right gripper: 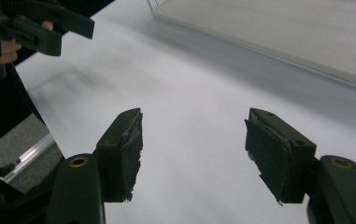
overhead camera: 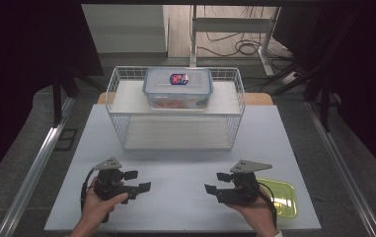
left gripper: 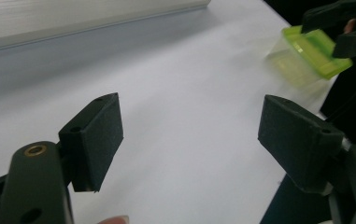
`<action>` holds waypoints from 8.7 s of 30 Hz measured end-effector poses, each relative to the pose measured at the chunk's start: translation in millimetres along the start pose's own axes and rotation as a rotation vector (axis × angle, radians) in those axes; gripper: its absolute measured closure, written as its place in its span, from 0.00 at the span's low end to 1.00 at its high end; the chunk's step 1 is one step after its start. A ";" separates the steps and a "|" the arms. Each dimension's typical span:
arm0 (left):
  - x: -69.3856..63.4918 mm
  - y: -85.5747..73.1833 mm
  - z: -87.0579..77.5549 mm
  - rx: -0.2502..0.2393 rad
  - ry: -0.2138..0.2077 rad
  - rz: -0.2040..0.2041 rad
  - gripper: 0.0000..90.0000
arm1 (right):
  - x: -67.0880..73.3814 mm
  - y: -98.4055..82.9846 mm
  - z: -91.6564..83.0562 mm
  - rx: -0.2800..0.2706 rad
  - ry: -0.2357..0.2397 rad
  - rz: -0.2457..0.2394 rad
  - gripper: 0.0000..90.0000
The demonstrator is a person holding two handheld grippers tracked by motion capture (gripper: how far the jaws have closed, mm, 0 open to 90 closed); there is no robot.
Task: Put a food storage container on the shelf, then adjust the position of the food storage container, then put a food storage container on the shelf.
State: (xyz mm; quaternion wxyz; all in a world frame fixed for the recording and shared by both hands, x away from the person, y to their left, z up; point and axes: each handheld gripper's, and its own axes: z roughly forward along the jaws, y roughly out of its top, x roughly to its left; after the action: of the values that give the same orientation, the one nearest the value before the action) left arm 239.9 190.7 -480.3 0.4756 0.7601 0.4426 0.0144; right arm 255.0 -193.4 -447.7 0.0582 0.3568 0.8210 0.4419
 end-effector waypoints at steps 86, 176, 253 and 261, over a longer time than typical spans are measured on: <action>8.9 -4.9 5.2 0.016 0.049 -0.021 0.25 | -68.8 -86.9 -96.6 0.164 -0.467 0.198 0.99; 15.6 12.8 50.7 0.107 -0.064 -0.191 0.33 | -37.6 -8.4 29.8 0.066 -0.017 0.165 0.41; -6.6 13.6 45.0 0.040 -0.124 -0.101 0.88 | -31.7 -8.5 30.3 0.015 0.116 0.225 0.86; -11.1 15.5 38.5 0.011 -0.120 -0.064 0.88 | -27.2 -3.3 22.4 -0.019 0.127 0.178 0.86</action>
State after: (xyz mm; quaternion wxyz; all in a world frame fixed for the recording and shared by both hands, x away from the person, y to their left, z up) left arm 260.4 153.3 -485.5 0.4973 0.7477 0.4373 -0.0489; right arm 282.5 -196.6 -469.7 -0.0302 0.3991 0.7838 0.4748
